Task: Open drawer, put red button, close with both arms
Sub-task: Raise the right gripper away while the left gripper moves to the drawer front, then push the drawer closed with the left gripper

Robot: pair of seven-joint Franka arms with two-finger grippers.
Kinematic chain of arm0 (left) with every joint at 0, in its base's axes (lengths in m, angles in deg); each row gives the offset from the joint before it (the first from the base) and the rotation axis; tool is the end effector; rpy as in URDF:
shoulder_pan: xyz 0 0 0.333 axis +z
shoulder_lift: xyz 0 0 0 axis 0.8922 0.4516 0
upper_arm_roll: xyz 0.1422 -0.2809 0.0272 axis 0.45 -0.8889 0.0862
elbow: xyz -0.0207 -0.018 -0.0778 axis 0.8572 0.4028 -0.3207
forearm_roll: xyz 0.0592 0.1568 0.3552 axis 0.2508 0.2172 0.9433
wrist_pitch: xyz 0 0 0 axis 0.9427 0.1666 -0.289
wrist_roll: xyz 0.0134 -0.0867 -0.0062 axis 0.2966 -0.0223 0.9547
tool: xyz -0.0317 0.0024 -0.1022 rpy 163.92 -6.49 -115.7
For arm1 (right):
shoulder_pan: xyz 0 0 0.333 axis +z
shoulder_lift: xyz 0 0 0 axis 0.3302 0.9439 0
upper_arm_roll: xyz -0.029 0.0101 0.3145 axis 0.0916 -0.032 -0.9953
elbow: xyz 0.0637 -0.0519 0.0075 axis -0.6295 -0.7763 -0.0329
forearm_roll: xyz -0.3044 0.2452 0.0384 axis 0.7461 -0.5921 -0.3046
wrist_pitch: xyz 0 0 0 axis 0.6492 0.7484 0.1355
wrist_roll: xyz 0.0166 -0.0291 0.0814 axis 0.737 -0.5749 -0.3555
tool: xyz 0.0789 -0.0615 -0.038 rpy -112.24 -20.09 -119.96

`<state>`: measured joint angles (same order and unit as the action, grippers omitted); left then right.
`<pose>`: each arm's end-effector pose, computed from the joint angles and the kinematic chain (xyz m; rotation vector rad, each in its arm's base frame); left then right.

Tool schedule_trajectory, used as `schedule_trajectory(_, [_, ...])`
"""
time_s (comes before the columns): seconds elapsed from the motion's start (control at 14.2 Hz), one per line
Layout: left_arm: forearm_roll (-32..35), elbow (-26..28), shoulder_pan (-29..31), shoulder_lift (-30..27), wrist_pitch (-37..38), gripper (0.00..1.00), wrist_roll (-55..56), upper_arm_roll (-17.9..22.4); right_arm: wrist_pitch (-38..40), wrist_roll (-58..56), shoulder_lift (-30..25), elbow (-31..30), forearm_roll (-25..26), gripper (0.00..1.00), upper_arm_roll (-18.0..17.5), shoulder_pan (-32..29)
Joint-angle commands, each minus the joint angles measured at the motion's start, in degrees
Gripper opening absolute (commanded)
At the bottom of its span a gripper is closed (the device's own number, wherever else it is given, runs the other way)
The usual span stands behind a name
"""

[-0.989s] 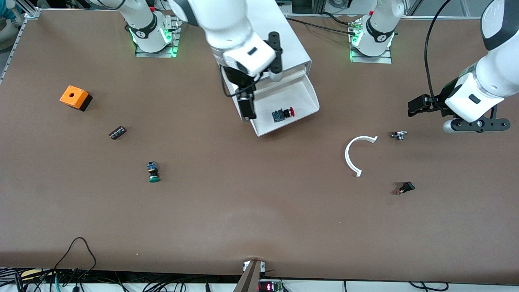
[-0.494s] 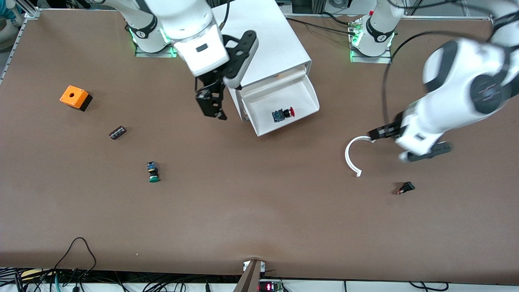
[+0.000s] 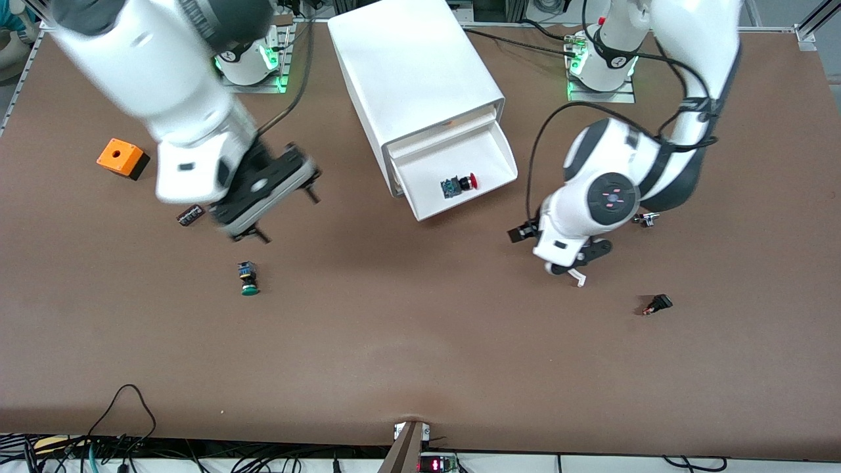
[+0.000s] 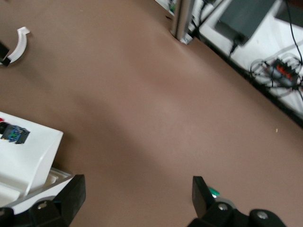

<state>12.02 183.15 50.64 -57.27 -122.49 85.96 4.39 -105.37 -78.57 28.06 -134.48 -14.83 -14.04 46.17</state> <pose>0.5904 -0.2828 0.3325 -3.0390 -0.6738 0.4049 0.6328 0.2743 0.5919 -2.8320 -1.0117 -0.3220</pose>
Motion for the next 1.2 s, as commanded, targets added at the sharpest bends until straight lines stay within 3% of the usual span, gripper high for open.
schedule_trajectory(0.0, [0.1, -0.9, -4.7, 2.0, -1.2, 1.0, 2.8, 0.6, 0.0, 1.5, -4.1, -7.2, -1.7, 1.0, -1.4, -6.5])
schedule_trajectory(0.28, [-0.5, 2.2, -8.1, 2.2, -6.2, 1.0, 6.0, 0.5, 1.5, 0.7, -6.7, -14.3, -1.8, 1.0, -1.4, -17.4])
schedule_trajectory(0.57, [-2.1, 3.6, -9.5, 2.1, -6.4, 1.0, 6.7, -1.0, 3.9, 1.8, -10.2, -17.9, -0.3, 1.0, -1.3, -22.0])
schedule_trajectory(0.71, [-5.5, 3.6, -9.8, 2.1, -6.5, 1.0, 6.7, -1.5, 4.2, 1.4, -10.5, -18.5, 1.8, 1.0, -1.4, -24.9])
schedule_trajectory(0.92, [-7.2, 5.2, -9.4, 2.1, -6.4, 1.0, 6.6, -3.5, 4.4, -0.6, -10.6, -18.6, 9.3, 1.0, -1.4, -26.5])
schedule_trajectory(1.13, [-9.1, 6.5, -9.5, 2.0, -6.3, 1.0, 6.7, -4.9, 3.1, -1.9, -13.8, -22.3, 11.9, 1.0, -1.4, -27.2])
